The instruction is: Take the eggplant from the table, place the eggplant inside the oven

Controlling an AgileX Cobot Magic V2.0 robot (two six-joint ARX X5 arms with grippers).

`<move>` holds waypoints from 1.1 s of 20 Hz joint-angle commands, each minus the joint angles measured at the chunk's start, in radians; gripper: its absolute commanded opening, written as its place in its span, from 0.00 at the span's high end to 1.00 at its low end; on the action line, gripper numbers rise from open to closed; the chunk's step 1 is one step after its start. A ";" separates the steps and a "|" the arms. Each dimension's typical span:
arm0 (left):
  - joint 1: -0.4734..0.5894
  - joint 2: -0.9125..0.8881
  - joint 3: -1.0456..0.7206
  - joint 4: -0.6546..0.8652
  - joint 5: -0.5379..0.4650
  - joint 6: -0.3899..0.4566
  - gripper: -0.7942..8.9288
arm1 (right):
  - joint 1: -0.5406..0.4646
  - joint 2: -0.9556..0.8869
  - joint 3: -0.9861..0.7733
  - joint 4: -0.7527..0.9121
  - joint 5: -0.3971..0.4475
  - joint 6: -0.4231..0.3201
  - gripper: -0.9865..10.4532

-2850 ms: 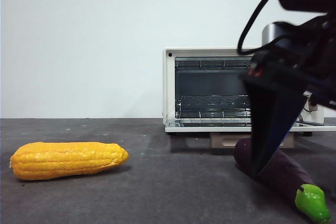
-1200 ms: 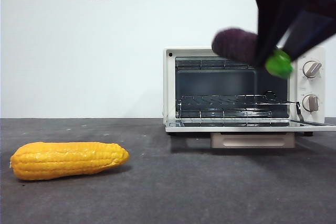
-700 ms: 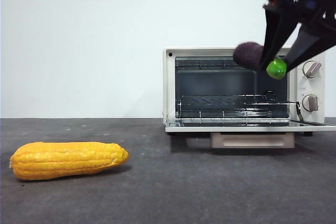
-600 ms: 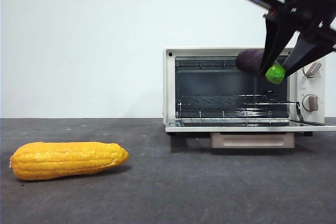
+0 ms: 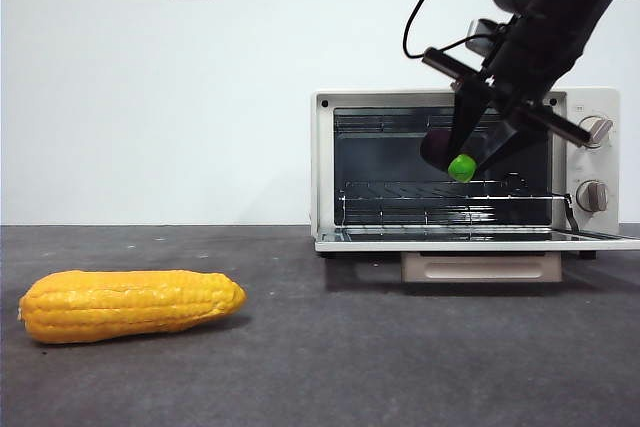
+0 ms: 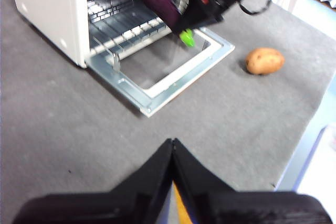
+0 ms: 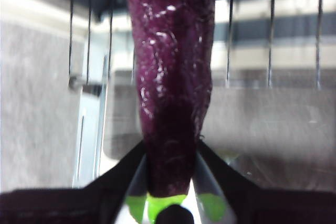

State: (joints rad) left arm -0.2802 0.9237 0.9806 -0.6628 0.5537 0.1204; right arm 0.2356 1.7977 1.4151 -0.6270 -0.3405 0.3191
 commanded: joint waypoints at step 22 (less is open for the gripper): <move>-0.087 -0.001 -0.002 -0.010 -0.004 0.013 0.92 | -0.008 0.081 0.022 0.262 0.228 0.175 0.68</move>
State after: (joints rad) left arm -0.3634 0.9237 0.9806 -0.6735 0.5488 0.1204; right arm 0.2279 1.8622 1.4326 -0.3676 -0.1154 0.4866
